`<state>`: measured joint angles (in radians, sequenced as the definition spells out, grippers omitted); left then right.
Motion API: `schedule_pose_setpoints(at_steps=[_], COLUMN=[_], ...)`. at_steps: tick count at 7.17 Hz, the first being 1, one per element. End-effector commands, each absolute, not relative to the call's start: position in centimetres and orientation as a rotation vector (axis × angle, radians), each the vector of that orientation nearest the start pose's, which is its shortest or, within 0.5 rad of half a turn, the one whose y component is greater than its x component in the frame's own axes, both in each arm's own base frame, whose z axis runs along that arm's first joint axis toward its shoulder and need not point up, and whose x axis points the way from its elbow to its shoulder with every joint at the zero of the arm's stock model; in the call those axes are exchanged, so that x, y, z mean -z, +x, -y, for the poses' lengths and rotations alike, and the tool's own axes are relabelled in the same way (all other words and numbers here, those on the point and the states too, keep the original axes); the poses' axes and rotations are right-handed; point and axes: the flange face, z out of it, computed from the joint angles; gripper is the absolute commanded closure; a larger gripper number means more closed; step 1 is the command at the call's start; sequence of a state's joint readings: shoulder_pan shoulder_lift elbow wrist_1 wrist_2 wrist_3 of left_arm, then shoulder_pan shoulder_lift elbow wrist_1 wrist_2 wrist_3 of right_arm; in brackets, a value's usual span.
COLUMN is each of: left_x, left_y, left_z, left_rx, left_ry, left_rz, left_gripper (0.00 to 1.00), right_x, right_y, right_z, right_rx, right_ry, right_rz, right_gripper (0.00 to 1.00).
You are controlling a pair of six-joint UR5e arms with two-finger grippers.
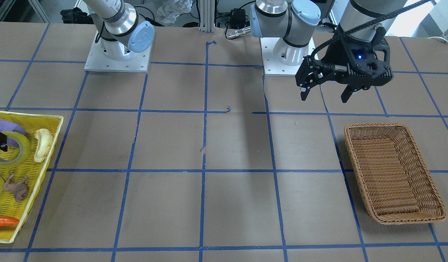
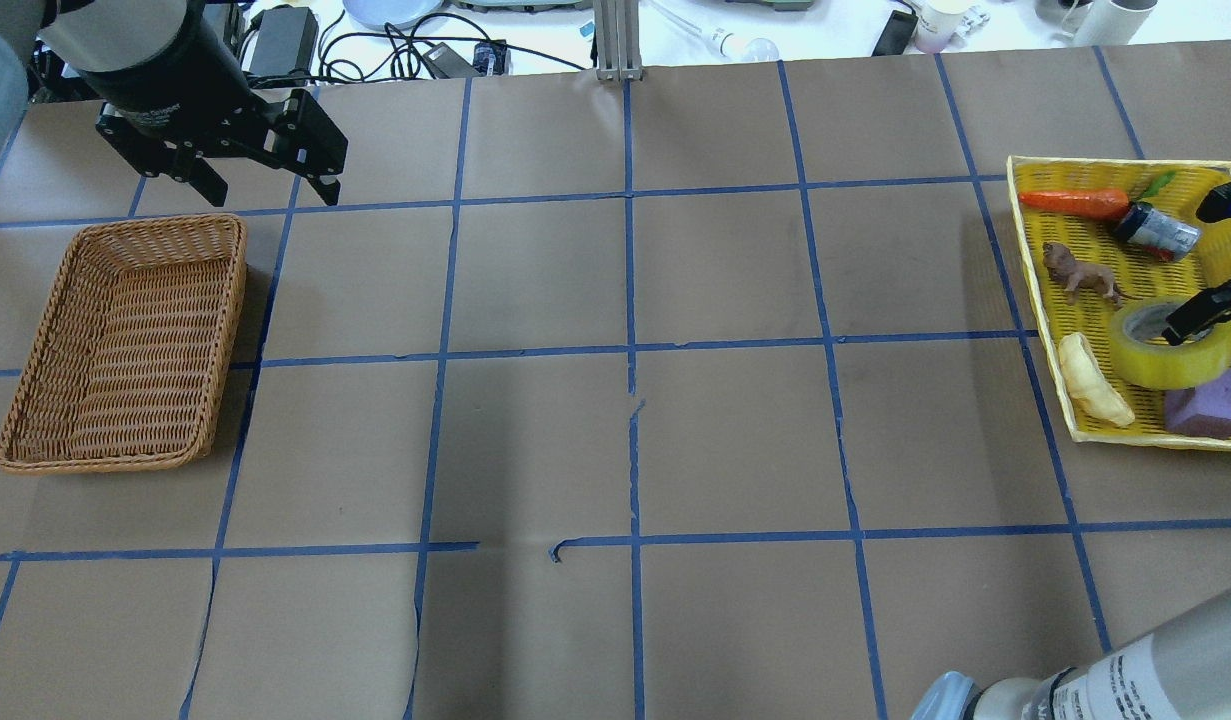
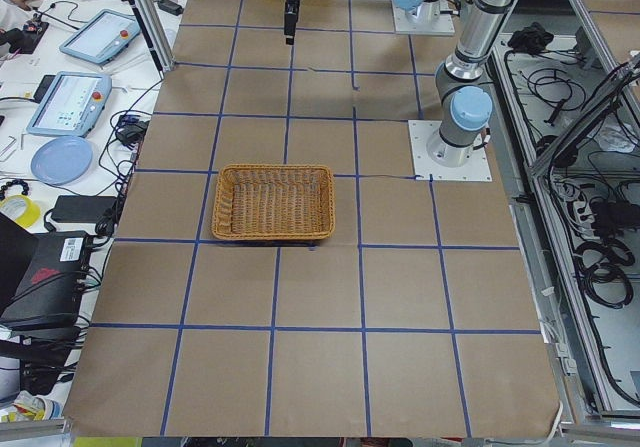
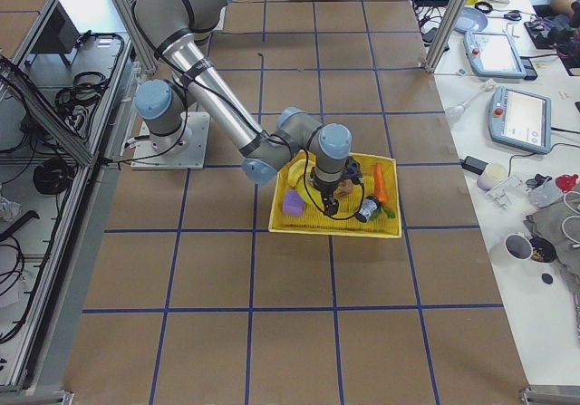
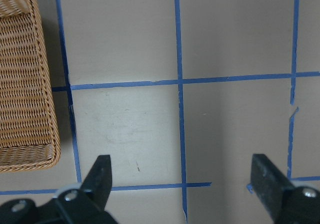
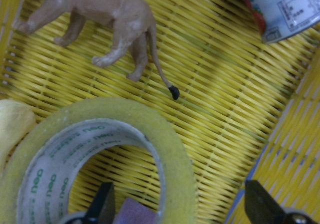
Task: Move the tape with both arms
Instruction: 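Lower the right gripper into the yellow tray and grasp the tape roll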
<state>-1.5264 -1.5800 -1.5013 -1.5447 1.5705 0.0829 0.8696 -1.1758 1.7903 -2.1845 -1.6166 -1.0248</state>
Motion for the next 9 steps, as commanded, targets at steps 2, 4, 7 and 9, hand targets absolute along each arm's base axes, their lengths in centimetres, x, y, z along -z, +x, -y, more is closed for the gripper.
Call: schedule_pose_setpoints(at_steps=[2, 4, 7, 9], left_x=[-52.1, -52.0, -52.1, -52.1], left_y=[-11.1, -11.0, -11.0, -11.0], left_z=[50.9, 50.9, 50.9, 50.9], left_rx=[0.137, 0.134, 0.137, 0.139], left_ry=[0.06, 0.058, 0.058, 0.058], left_rz=[-3.132, -3.133, -3.134, -3.134], left_gripper=[0.0, 0.0, 0.0, 0.0], right_x=[-23.8, -24.4, -32.1, -38.7], right_y=[-27.4, -27.1, -24.2, -16.8], right_z=[53.0, 53.4, 57.6, 60.7], right_rx=[-0.11, -0.096, -0.094, -0.013], right_ry=[-0.522, -0.537, -0.646, -0.822], right_rz=[-3.11, -3.118, -3.096, -3.059], right_gripper=[1.0, 1.0, 1.0, 1.0])
